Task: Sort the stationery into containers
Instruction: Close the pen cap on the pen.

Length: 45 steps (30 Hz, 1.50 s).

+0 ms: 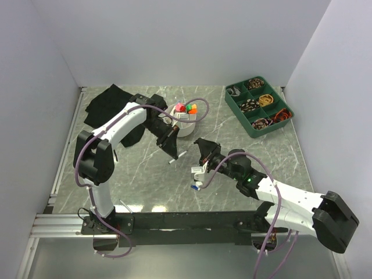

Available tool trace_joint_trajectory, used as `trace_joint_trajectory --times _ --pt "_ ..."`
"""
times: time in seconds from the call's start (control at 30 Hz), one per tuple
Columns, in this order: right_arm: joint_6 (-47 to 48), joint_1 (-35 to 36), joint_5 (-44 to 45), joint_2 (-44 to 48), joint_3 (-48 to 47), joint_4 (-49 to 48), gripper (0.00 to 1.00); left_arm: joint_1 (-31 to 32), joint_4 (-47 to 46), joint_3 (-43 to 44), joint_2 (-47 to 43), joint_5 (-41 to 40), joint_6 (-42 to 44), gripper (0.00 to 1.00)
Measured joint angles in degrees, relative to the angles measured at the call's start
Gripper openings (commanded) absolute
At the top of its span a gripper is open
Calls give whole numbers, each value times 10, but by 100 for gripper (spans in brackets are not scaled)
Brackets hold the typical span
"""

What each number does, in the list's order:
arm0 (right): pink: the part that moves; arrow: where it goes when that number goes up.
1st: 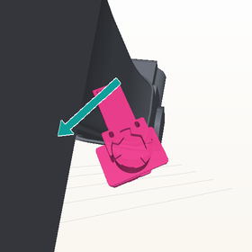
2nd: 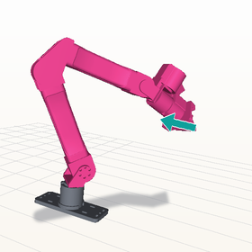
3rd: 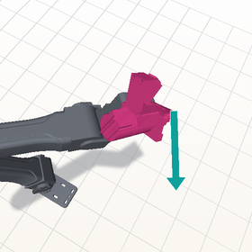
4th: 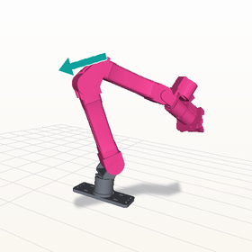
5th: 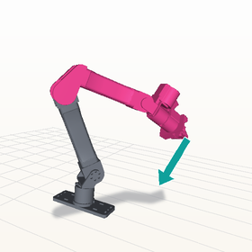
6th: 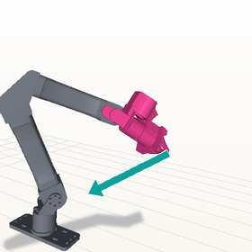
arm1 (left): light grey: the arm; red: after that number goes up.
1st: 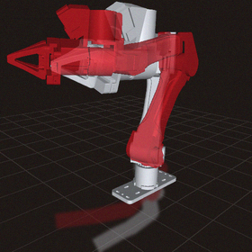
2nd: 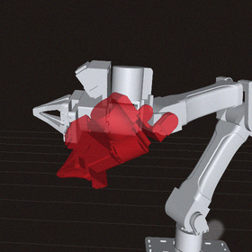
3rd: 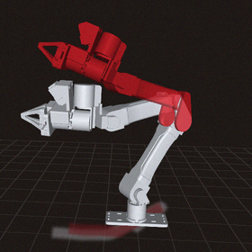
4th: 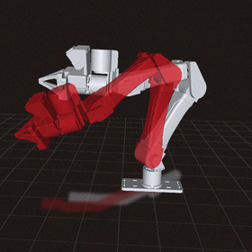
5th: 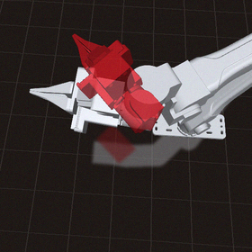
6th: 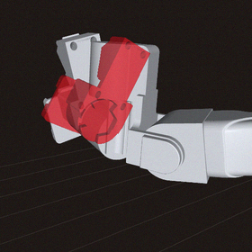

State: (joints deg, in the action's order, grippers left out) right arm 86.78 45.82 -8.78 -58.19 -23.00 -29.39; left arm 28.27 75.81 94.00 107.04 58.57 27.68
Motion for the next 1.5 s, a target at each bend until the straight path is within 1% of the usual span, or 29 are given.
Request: trace_joint_trajectory --times 0.17,0.4,0.77,1.5 --pt "11 10 -22 3 0 -3 0 0 1 0 1 6 1 1" --pt "21 16 -38 18 -2 40 0 0 0 0 1 7 1 1" --pt "18 25 -24 -20 -34 63 0 0 -2 -5 0 7 1 1" --pt "6 53 0 -20 -40 105 0 0 -14 -19 -8 5 1 1"
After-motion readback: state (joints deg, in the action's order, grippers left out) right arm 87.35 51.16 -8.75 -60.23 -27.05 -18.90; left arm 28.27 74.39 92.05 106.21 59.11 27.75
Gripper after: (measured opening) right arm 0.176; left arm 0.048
